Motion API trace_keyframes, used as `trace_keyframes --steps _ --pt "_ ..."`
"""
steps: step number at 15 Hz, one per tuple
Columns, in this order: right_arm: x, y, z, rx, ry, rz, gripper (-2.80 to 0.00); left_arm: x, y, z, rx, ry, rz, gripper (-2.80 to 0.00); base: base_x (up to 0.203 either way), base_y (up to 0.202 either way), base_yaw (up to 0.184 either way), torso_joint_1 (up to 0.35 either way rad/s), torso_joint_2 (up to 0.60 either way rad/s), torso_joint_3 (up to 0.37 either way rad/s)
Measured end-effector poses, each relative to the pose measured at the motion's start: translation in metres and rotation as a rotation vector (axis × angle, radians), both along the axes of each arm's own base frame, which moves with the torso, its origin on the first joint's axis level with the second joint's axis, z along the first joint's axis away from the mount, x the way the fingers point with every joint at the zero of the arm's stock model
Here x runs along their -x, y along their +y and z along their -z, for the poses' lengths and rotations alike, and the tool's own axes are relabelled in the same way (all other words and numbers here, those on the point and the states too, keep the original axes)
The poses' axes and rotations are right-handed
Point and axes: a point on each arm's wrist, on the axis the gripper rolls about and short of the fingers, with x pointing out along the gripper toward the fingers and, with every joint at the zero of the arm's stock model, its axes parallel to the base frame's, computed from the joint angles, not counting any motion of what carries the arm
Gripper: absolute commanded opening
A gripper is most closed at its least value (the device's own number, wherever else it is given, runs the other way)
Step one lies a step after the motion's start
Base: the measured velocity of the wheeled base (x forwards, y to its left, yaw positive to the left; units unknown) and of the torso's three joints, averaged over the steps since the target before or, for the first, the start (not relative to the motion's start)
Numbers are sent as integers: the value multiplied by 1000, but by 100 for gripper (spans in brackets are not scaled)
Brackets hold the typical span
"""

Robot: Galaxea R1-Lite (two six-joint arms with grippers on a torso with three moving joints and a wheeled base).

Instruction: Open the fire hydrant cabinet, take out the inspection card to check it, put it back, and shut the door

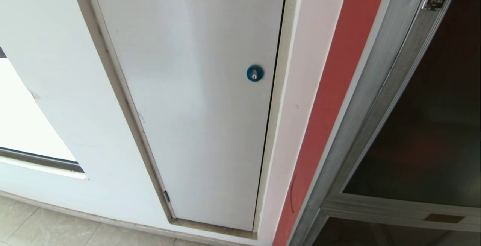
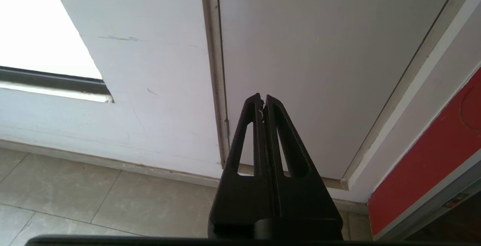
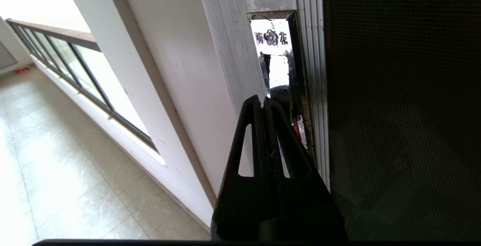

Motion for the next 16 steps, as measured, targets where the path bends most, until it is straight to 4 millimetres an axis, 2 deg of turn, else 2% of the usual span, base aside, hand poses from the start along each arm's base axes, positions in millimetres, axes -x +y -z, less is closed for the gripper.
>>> trace_keyframes --steps 9,16 --pt "-11 -1 5 3 27 14 -280 0 0 0 0 0 0 -280 0 0 0 0 0 0" --pt "-12 -7 5 2 25 45 -280 0 0 0 0 0 0 -280 0 0 0 0 0 0"
